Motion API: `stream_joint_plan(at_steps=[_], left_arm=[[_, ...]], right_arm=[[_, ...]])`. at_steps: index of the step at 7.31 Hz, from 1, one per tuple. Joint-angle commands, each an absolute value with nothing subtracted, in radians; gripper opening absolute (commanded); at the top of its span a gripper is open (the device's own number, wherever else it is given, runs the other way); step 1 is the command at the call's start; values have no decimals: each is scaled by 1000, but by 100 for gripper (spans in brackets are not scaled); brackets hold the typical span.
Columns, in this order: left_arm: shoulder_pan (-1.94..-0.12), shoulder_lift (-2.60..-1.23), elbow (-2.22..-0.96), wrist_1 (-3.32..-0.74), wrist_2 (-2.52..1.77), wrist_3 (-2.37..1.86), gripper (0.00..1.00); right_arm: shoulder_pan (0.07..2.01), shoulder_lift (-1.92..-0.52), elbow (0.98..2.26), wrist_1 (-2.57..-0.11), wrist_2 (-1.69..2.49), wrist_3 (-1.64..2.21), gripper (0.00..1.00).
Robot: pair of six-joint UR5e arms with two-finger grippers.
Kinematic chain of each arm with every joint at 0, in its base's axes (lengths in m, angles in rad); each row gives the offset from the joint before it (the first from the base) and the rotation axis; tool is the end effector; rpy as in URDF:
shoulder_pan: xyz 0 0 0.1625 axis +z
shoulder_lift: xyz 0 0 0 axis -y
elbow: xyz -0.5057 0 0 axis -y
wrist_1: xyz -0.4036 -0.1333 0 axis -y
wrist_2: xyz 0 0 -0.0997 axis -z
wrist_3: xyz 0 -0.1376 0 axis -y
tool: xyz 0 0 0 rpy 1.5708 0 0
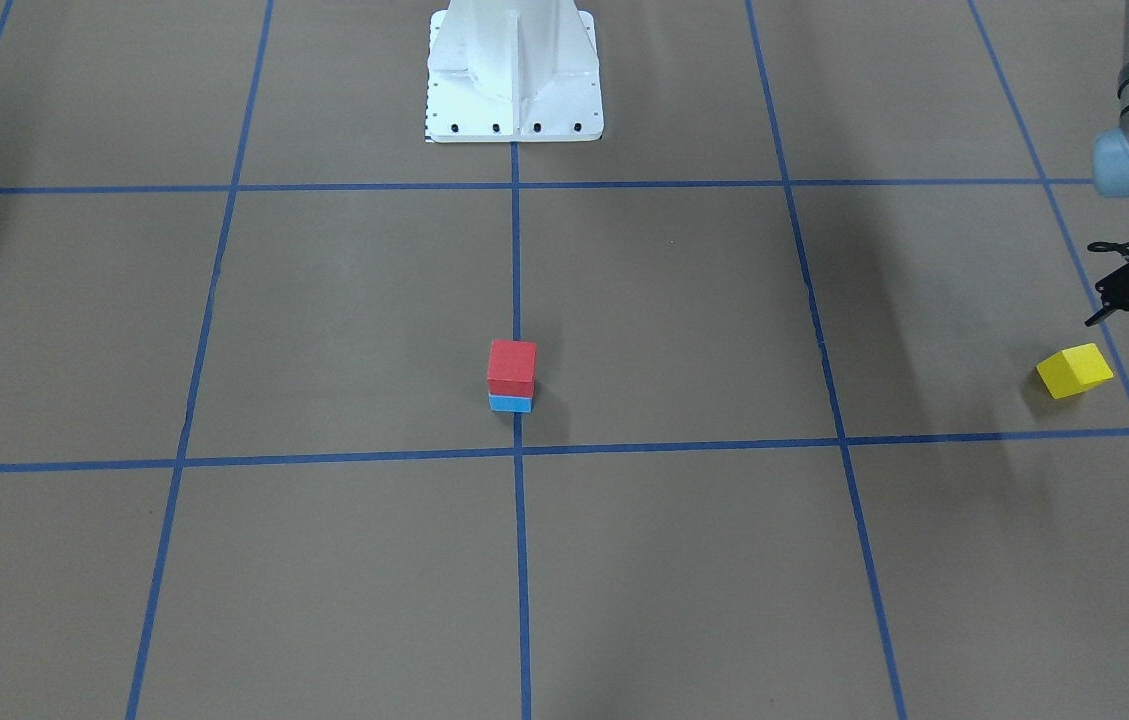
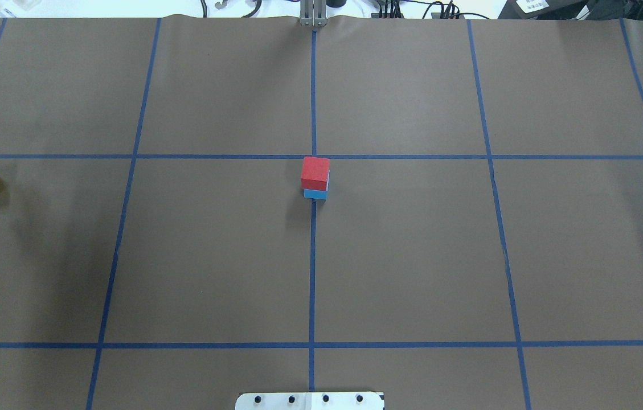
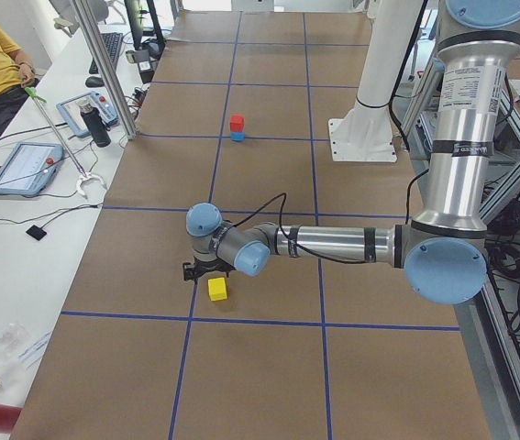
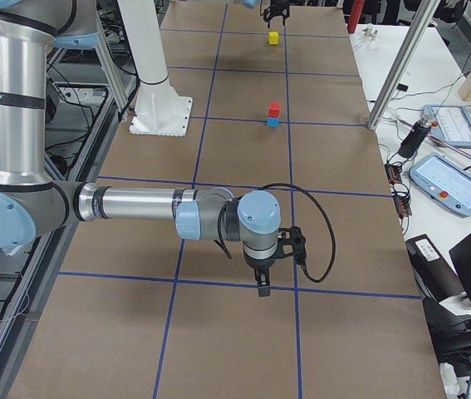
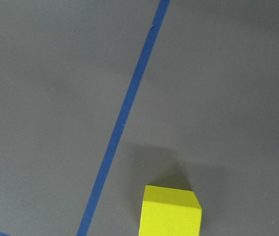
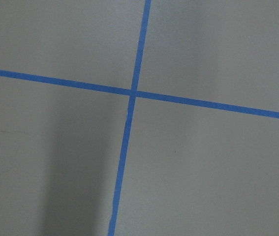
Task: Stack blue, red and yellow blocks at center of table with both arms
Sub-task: 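Move the left gripper to the yellow cube and grasp it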
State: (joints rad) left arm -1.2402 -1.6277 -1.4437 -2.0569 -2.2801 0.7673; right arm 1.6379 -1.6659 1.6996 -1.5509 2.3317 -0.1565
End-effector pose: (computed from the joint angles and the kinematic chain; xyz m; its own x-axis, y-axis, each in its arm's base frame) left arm 0.1420 -0.5483 0.7509 0.2490 0.9571 -0.1484 -0.6527 0.2790 0.7044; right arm 0.0692 -0.4566 0.7465 0.7266 -0.1437 0.6718 0.0469 0.9860 0.1602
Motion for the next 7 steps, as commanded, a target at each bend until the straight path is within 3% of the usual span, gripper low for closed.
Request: stream_joint_plan(at_steps=[1, 7], left_arm=[[-1235, -1620, -1364, -2162, -2279, 773, 100], [-1204, -1644, -1339, -2195, -2275, 680, 100]], right_arm=[[1637, -1666, 1700, -1551, 2332, -156, 100], [1637, -1663, 1694, -1551, 2332, -158, 100]])
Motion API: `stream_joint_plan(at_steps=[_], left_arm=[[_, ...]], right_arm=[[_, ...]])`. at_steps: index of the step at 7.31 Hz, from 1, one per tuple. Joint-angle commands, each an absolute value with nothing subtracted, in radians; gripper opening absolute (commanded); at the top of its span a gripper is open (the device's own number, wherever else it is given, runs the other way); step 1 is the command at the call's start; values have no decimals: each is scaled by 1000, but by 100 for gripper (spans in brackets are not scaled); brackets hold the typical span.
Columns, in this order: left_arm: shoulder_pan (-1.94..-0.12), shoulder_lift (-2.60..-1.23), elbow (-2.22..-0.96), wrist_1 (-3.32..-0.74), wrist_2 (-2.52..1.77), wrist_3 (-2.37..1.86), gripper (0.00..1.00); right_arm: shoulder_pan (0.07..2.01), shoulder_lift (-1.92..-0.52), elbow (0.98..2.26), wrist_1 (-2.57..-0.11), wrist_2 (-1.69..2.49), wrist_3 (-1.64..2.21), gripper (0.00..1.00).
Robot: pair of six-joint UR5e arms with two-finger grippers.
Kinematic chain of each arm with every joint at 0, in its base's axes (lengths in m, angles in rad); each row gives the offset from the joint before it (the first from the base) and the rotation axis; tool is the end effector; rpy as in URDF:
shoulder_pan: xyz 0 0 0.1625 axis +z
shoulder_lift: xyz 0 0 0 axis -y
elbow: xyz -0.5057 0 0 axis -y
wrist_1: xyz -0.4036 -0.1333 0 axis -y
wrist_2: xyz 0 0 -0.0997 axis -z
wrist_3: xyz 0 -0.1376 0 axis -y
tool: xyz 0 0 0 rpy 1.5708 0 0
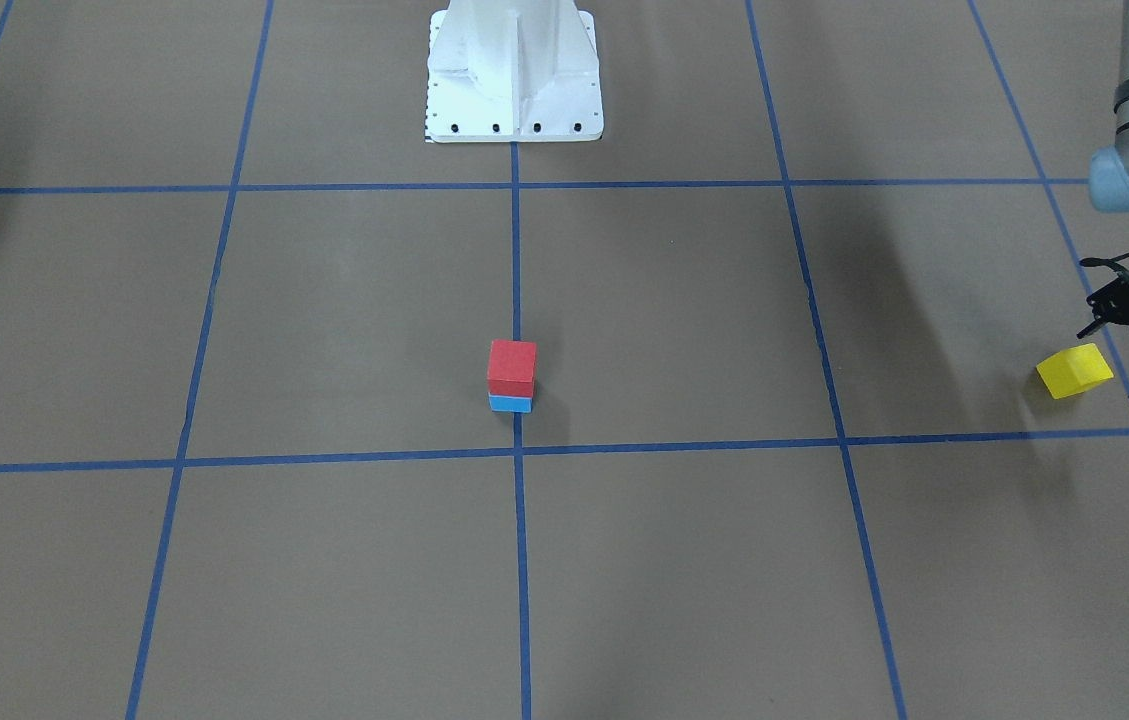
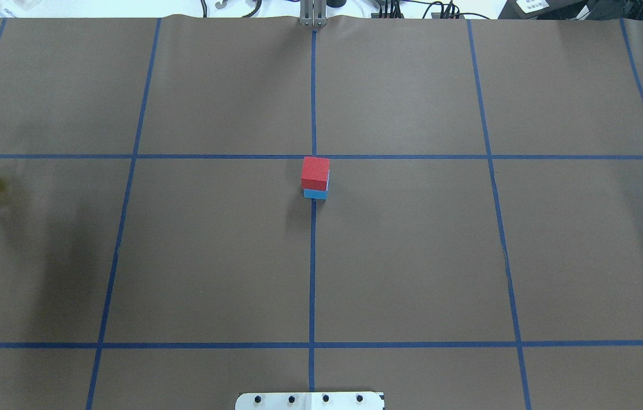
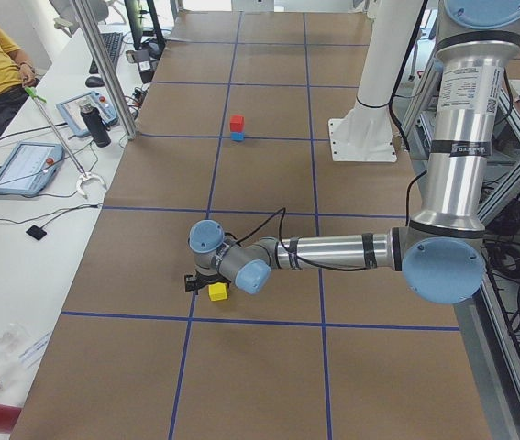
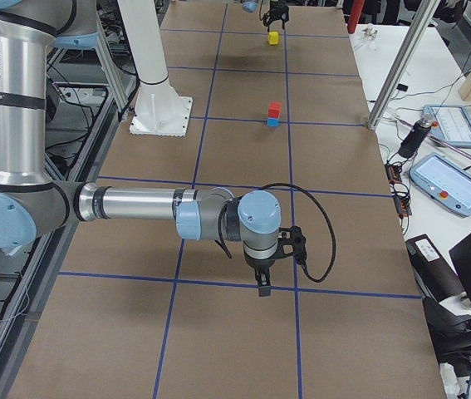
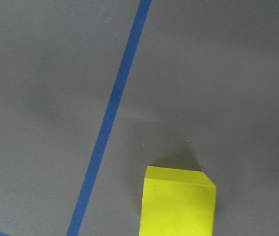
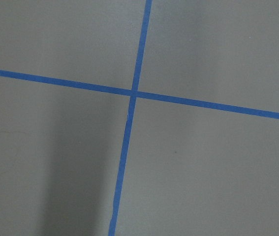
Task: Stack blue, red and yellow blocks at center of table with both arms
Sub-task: 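Move the left gripper to the yellow cube and grasp it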
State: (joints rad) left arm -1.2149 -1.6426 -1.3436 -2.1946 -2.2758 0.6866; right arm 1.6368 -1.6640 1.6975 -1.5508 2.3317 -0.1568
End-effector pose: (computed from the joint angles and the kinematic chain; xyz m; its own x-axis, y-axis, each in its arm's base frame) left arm 0.1577 -0.5509 0.7779 0.2762 0.9475 -0.1610 -0.6284 0.3048 0.7157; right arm 0.0687 -0.4577 0.7467 0.7265 -0.1448 0.6718 0.0482 0.9859 0.1603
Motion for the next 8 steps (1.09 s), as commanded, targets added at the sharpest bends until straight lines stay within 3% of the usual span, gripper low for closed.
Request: stream_joint_plan(at_steps=[1, 4, 5, 6, 7, 8], left_arm=[[-1180, -1646, -1335, -2197, -2272, 661, 100], [-1160, -1649, -1306, -2200, -2269, 661, 99], [-1155, -1649, -1304, -2201, -2269, 661, 74], [-1154, -1649, -1307, -2210, -2269, 661, 17], [-1155, -1651, -1316, -2230, -2270, 657, 0], [-1155, -1657, -1365, -2199, -2282, 640, 0]], right_arm=[[1637, -1663, 1692, -1551, 2330, -158, 100], [1638, -1664, 1692, -1551, 2332, -158, 100], [1638, -1663, 1690, -1551, 2332, -158, 100], [1637, -1664, 1692, -1551, 2332, -158, 100], [1637, -1663, 1690, -1551, 2332, -158, 100], [1638, -1663, 1692, -1551, 2332, -156, 100]])
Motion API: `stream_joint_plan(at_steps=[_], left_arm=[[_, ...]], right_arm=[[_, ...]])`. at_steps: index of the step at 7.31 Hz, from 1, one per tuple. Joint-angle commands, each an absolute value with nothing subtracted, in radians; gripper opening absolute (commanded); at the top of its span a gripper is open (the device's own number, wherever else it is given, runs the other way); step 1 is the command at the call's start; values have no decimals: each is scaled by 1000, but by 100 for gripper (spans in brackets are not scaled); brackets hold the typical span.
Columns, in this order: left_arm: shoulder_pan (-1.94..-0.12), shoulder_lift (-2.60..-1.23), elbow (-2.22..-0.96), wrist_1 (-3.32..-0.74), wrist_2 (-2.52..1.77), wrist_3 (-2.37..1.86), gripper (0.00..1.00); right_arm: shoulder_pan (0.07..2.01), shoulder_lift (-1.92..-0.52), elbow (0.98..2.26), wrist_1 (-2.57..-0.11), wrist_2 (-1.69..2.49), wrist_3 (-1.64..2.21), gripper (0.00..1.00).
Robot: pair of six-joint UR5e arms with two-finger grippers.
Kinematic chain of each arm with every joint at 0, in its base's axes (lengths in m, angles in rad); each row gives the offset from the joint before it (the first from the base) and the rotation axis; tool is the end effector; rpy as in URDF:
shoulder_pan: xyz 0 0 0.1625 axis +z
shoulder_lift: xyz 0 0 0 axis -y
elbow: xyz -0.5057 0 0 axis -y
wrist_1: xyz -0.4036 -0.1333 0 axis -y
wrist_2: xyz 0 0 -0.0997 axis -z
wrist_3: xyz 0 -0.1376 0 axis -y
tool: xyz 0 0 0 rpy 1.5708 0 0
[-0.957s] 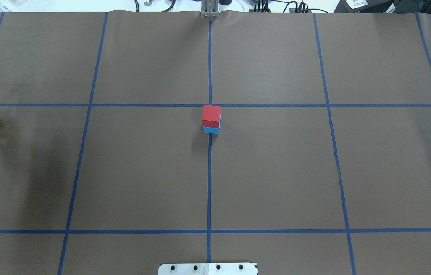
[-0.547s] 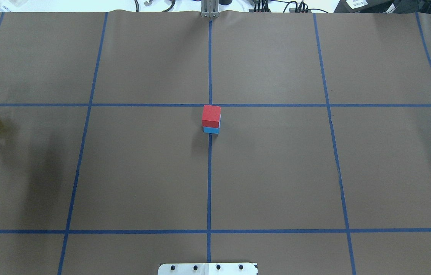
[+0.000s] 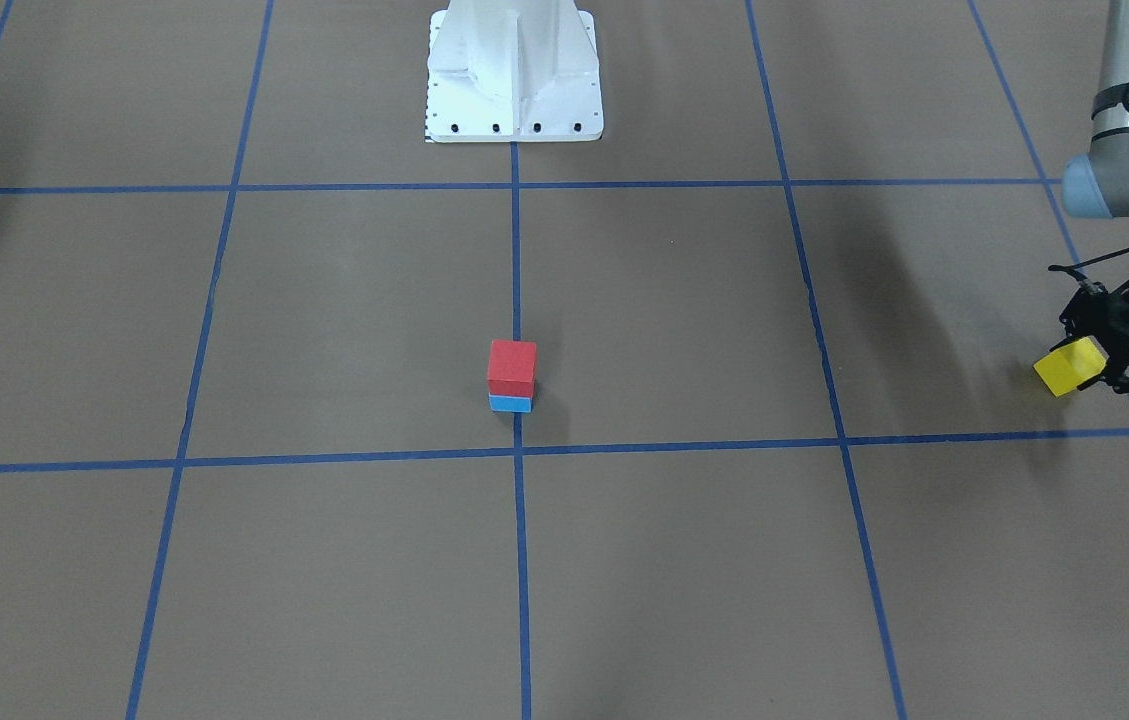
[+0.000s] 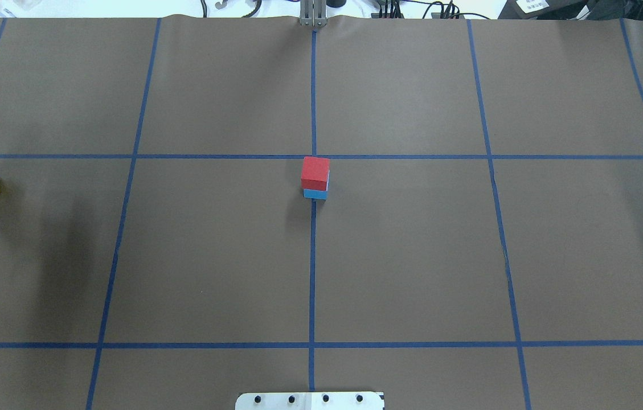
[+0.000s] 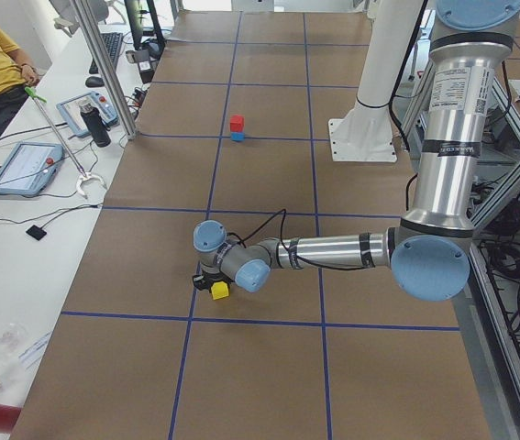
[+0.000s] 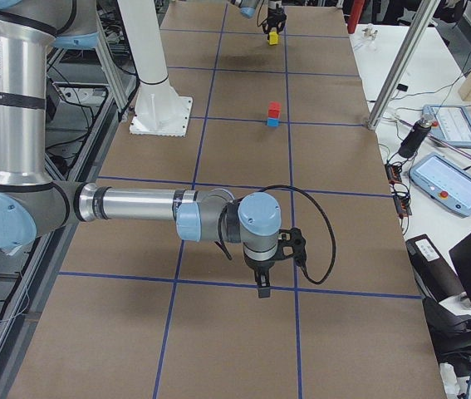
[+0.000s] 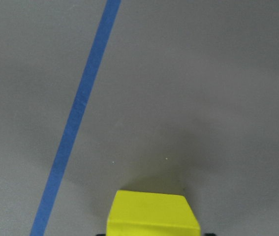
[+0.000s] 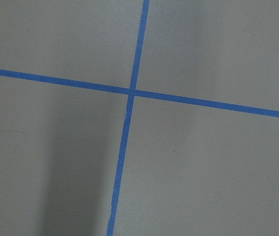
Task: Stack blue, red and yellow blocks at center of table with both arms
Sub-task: 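Carry the yellow cube with the left gripper above the red cube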
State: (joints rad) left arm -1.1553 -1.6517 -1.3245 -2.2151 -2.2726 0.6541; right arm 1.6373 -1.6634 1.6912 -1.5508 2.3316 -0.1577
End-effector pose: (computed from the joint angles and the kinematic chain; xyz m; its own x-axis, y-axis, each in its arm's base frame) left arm 0.1918 -0.5448 0.7803 0.2412 0.9547 -0.1743 -0.6363 0.2912 0.7143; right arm 0.0690 -0.4575 0.7496 0.7263 -0.1414 0.6727 0.0483 0.9867 0.1553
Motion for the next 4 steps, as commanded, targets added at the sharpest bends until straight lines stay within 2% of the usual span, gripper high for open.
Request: stream_joint_plan(at_steps=[1, 4], left_arm=[[-1155, -1675, -1428, -2142, -2334, 456, 0], [-1154, -1785, -1511, -2129, -2333, -131, 0]], right_arm=[[1638, -1663, 1690, -1551, 2332, -155, 100], [1638, -1664, 1692, -1551, 2332, -153, 100]])
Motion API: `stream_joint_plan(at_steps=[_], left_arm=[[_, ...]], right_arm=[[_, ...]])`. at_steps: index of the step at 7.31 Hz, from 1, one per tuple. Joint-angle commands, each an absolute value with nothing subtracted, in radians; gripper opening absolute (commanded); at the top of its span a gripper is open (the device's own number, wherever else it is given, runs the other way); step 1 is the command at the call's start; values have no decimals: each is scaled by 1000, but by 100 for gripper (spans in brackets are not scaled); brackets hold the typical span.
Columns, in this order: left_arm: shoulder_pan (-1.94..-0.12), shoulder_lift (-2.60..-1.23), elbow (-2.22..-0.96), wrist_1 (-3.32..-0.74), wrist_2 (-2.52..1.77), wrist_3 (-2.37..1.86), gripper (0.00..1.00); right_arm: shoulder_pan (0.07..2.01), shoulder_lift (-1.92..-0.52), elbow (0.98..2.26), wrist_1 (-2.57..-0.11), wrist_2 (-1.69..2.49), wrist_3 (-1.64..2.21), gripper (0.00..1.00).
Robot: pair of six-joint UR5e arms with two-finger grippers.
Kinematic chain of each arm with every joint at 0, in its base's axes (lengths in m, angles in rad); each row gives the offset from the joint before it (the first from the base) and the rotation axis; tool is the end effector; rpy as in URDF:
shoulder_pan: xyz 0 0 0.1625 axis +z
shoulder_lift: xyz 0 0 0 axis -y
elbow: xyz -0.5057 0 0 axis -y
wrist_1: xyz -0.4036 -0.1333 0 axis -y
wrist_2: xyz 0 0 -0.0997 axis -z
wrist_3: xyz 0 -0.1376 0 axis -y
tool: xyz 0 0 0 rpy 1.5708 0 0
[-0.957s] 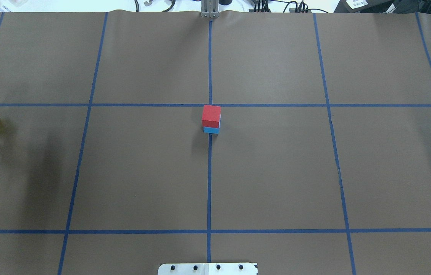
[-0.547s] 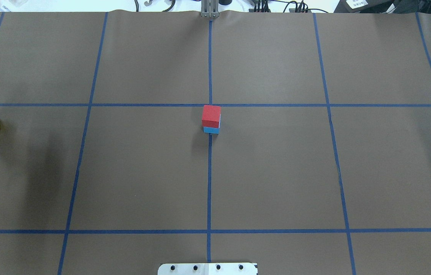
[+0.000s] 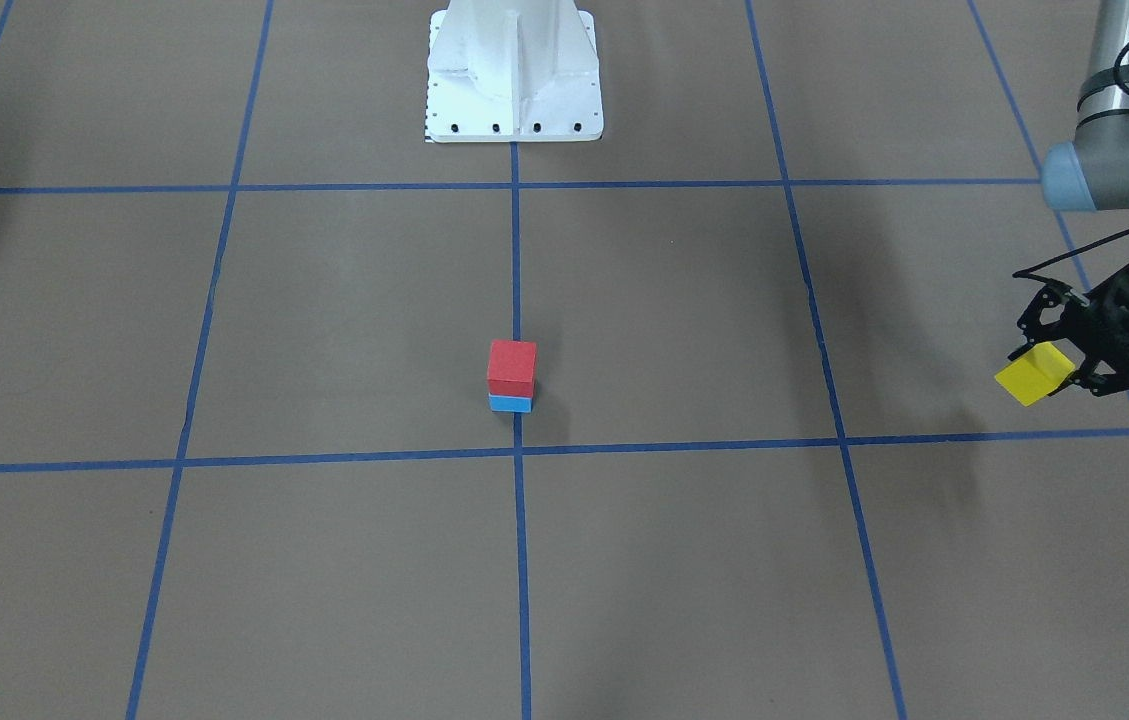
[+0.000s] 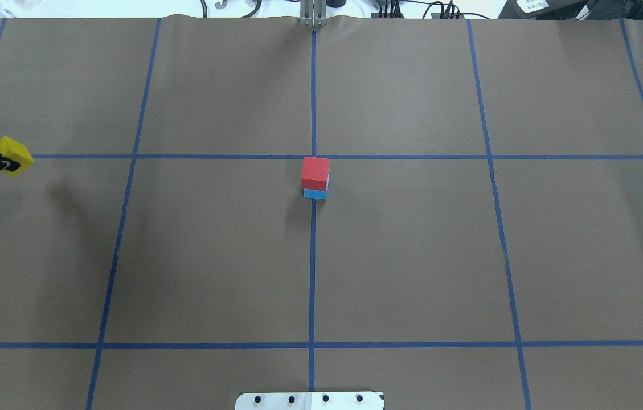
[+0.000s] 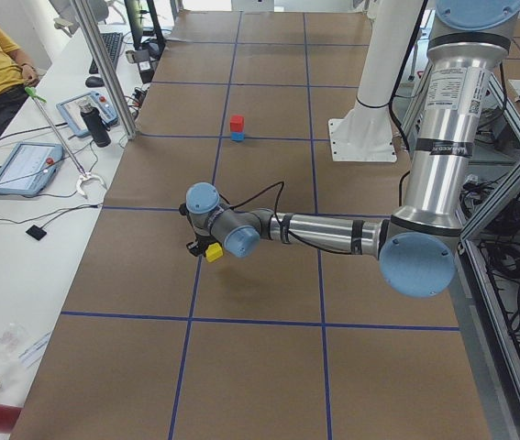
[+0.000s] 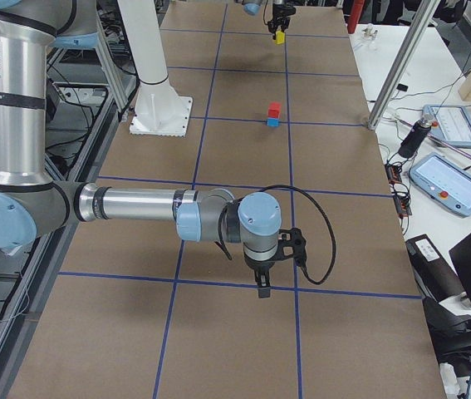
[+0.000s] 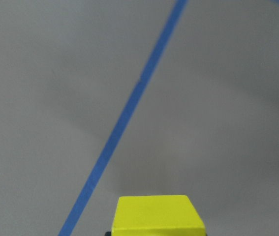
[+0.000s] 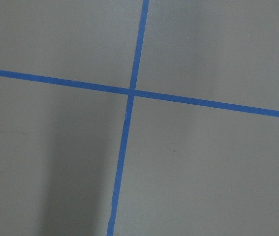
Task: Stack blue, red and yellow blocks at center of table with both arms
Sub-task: 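Carry the yellow cube with the left gripper above the red cube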
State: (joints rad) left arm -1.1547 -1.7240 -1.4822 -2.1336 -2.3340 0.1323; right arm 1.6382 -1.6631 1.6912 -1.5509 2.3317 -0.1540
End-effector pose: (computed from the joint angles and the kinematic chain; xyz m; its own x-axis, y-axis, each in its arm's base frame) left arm 0.2153 -0.5816 0.6582 0.4494 0.7551 -0.4773 -0.3899 0.6465 0.6557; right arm 0.0694 -0.4576 0.7495 0.7265 -0.1373 0.6733 0.0447 0.9872 0.1531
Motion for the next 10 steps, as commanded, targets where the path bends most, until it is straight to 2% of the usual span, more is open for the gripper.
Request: stream_joint_plan(at_steps=[1, 3, 4, 6, 7, 8, 10], left_arm=[[-1102, -1852, -1516, -2129, -2329, -325, 0], [-950, -2013, -1520, -2038, -2205, -591, 0], [-906, -2093, -1551, -1920, -2169, -654, 0], [-797, -2304, -1615, -1527, -2082, -718, 0], [-743, -2403, -1615, -1431, -2054, -818, 0], [-701, -2457, -1605, -1410, -2042, -907, 0], [-582, -2578, -1472, -1414, -1930, -1030, 0]], right_arm=[[1637, -1664, 1692, -1551, 2332, -155, 100], [1638, -1670, 1690, -1551, 2332, -156, 100], [1638, -1674, 1690, -1551, 2332, -156, 100], [1637, -1674, 1690, -1551, 2332, -155, 100], [1638, -1674, 1690, -1551, 2332, -156, 100], [1638, -1674, 1690, -1551, 2332, -156, 100], [1638, -1674, 1690, -1551, 2332, -155, 100]])
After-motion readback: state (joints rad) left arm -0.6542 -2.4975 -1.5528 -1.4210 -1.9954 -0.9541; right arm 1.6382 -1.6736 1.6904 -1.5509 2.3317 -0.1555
